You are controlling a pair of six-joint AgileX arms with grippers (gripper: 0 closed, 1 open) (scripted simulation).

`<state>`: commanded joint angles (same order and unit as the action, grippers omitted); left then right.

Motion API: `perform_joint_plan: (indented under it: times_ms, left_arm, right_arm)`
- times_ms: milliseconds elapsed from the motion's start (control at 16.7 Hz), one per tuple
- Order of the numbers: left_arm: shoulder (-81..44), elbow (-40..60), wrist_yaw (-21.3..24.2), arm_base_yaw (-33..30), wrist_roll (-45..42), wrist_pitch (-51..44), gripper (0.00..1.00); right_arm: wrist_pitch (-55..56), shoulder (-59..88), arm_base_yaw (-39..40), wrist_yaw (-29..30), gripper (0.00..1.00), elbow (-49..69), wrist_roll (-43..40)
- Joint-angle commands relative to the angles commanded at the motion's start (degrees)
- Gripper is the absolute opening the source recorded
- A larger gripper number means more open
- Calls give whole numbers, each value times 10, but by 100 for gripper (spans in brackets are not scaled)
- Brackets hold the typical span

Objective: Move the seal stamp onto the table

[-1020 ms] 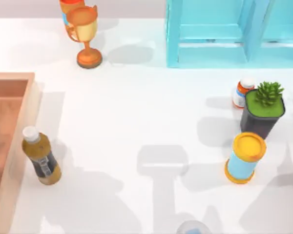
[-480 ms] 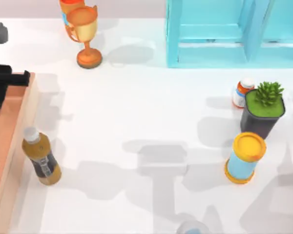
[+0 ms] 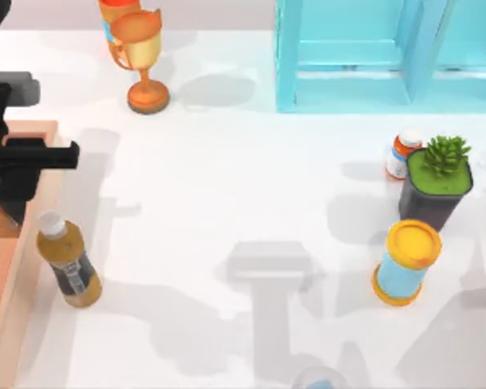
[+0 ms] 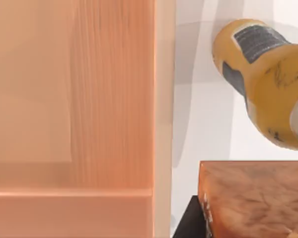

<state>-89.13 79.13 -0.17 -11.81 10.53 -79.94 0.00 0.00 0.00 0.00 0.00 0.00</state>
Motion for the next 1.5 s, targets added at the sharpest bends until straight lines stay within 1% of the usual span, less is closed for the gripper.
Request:
perform_joint_plan:
  times_ms: [240, 480, 780, 1200, 1380, 1500]
  left_arm:
    - [2, 2, 0, 3, -1, 1, 0]
    - [2, 47, 1, -13, 21, 9, 0]
    - [-76, 105, 12, -84, 84, 63, 0]
    - [-248, 119, 8, -194, 190, 155, 0]
    - [-291, 117, 4, -218, 215, 177, 0]
    - [-295, 117, 3, -220, 217, 179, 0]
  right_arm:
    - [0, 0, 0, 0, 100, 0, 0]
    - [0, 0, 0, 0, 100, 0, 0]
    - [0, 0, 0, 0, 100, 0, 0]
    - [0, 0, 0, 0, 100, 0, 0]
    - [0, 0, 0, 0, 100, 0, 0]
    - [0, 0, 0, 0, 100, 0, 0]
